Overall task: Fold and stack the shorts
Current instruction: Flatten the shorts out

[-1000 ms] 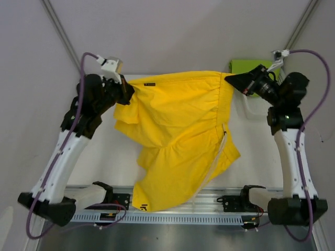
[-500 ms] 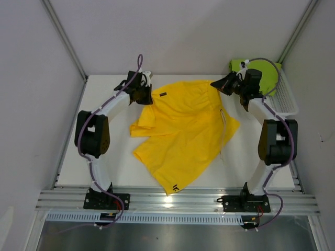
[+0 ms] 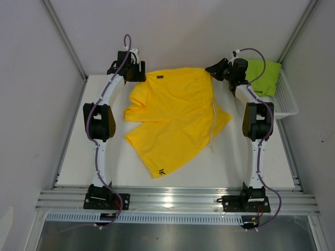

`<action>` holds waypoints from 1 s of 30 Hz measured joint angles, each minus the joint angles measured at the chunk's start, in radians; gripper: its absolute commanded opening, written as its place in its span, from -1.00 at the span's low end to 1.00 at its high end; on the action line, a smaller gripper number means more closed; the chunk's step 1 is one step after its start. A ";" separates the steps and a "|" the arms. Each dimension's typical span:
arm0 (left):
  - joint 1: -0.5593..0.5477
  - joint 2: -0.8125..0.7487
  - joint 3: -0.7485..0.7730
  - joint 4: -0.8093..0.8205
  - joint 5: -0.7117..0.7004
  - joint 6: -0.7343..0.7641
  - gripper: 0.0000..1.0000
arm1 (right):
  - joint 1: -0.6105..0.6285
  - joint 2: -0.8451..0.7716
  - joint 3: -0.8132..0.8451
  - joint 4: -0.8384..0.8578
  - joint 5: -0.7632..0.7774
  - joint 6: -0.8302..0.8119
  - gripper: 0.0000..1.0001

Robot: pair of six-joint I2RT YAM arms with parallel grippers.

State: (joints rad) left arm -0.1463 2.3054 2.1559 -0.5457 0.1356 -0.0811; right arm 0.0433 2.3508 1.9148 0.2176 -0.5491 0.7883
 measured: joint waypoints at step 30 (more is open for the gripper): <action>0.145 -0.106 -0.501 0.392 0.247 -0.385 0.70 | 0.200 -0.218 -0.592 0.140 0.126 -0.066 0.21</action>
State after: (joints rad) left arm -0.0010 2.1998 1.6547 -0.1535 0.3824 -0.4656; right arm 0.2432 2.1326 1.3224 0.3576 -0.4229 0.7227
